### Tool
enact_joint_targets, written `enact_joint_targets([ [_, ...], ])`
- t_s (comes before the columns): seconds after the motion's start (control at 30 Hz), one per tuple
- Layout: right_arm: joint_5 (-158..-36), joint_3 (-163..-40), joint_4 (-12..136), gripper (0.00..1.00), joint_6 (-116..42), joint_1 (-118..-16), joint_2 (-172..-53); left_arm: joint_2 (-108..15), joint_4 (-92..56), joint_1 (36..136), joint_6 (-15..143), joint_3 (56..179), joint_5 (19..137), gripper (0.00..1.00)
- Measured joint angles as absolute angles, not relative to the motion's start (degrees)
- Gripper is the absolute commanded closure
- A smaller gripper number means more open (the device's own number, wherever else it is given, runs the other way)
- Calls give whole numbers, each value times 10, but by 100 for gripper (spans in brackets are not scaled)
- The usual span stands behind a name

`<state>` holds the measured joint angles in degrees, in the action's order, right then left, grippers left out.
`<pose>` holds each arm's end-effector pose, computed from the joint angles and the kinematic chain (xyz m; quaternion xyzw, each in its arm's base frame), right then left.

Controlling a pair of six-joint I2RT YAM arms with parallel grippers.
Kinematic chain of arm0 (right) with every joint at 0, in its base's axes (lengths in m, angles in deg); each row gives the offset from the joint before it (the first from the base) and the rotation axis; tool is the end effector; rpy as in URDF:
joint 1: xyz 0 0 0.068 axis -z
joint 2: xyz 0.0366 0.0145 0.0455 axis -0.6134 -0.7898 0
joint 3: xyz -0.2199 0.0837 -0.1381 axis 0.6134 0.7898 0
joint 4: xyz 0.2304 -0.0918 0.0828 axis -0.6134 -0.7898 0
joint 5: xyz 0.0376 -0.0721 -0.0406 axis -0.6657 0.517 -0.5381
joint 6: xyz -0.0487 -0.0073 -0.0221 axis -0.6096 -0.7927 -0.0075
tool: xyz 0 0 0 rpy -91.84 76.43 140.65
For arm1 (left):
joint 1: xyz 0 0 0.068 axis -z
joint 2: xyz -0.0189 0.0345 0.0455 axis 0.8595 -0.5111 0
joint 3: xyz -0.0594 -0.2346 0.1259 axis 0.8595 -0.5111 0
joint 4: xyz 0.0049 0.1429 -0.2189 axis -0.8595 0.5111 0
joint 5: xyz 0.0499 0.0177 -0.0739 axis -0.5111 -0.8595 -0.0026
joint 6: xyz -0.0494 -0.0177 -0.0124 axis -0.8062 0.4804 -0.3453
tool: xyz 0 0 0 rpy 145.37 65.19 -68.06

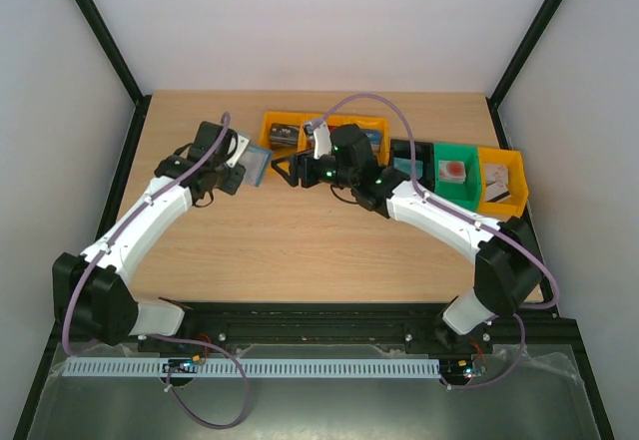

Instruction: Take the credit cards out of the card holder

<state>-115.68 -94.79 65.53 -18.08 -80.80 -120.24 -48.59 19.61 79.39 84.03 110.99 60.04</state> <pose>0.2570 0.2609 0.3181 -0.2498 0.7560 0.4764 0.3730 0.2719 -0.0932 0.3006 0.2023 0.9054 0.0431 0.3707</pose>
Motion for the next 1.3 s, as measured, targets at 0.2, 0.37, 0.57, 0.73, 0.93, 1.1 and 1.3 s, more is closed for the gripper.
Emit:
enact_joint_targets([
  [0.2, -1213, -944, 711, 34, -162, -821, -1214, -488, 215, 788, 838, 1121, 679, 98],
  [0.37, -1225, -940, 723, 22, -154, -820, -1221, -485, 231, 755, 837, 1134, 843, 98],
  [0.57, -1199, -916, 704, 1, -183, -793, -1176, -474, 255, 717, 846, 1140, 982, 98],
  [0.73, -1220, -911, 684, 2, -216, -774, -1148, -465, 272, 717, 863, 1152, 1069, 98],
  [0.93, -1282, -910, 684, 48, -223, -775, -1153, -460, 285, 702, 874, 1158, 1134, 98],
  [1.1, -1320, -900, 702, 97, -212, -775, -1155, -453, 289, 680, 877, 1158, 1169, 98],
  [1.3, -1359, -893, 731, 98, -181, -771, -1158, -452, 296, 669, 886, 1158, 1201, 67],
])
